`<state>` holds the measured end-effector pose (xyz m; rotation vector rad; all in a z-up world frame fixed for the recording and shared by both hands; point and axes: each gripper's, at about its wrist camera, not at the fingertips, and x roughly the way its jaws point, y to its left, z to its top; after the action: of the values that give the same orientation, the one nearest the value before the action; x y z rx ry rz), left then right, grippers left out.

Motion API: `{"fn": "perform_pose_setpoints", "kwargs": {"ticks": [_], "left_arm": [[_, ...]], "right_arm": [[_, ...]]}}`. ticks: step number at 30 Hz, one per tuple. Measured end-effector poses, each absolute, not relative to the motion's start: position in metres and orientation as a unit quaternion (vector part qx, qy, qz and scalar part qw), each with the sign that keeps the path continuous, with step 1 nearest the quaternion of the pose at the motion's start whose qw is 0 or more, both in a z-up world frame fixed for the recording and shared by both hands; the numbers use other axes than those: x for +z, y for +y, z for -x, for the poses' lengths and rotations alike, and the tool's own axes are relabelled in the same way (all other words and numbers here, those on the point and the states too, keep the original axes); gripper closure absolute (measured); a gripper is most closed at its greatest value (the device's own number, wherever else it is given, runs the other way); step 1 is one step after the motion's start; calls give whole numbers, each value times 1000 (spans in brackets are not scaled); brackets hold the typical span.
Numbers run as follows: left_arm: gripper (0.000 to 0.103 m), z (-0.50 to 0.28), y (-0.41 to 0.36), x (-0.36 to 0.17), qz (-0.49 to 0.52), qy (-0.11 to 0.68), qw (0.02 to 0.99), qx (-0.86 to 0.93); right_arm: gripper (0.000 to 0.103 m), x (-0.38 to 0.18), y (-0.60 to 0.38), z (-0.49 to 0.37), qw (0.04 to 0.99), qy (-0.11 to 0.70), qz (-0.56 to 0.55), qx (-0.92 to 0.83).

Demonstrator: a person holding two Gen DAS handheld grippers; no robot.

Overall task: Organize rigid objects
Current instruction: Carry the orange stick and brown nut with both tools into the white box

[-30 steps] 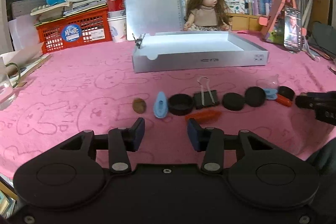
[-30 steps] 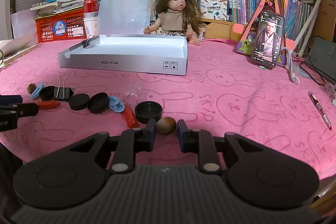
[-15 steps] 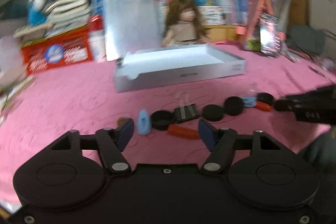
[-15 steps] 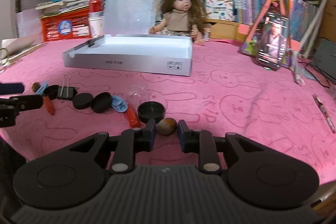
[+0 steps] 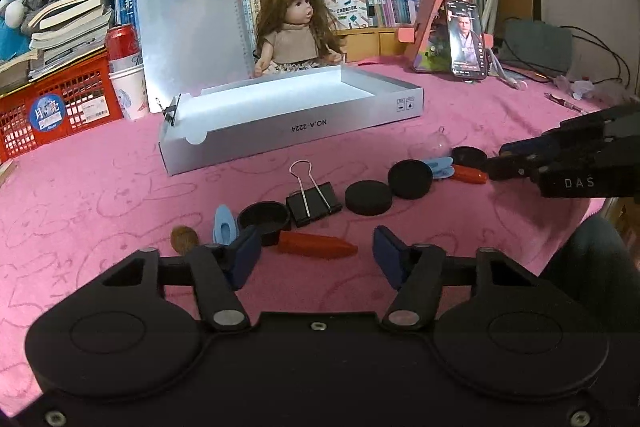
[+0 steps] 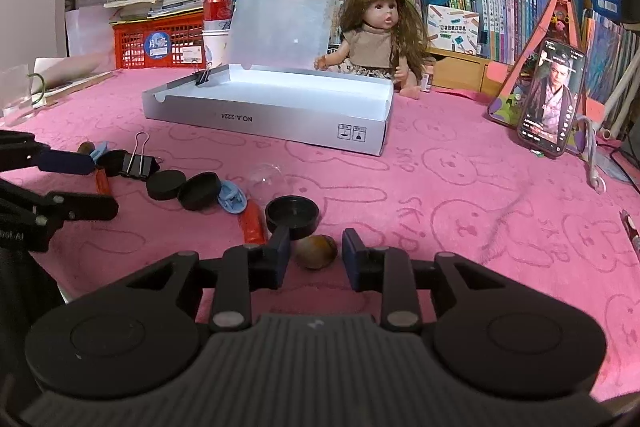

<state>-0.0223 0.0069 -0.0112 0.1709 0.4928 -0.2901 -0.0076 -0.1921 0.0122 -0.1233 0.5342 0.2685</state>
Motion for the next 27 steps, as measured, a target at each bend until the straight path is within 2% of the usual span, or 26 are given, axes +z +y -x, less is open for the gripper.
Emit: {"fn": "perform_pose_setpoints", "kwargs": {"ticks": [3, 4, 5, 11, 27], "left_arm": [[60, 22, 8, -13, -86, 242, 954, -156], [61, 23, 6, -13, -85, 242, 953, -160], [62, 24, 5, -13, -86, 240, 954, -159], [62, 30, 1, -9, -80, 240, 955, -155], [62, -9, 8, 50, -11, 248, 965, -83]], "right_arm": [[72, 12, -192, 10, 954, 262, 59, 135], [74, 12, -192, 10, 954, 261, 58, 134], [77, 12, -192, 11, 955, 261, 57, 132], [77, 19, -193, 14, 958, 260, 36, 118], [77, 58, -192, -27, 953, 277, -67, 98]]}}
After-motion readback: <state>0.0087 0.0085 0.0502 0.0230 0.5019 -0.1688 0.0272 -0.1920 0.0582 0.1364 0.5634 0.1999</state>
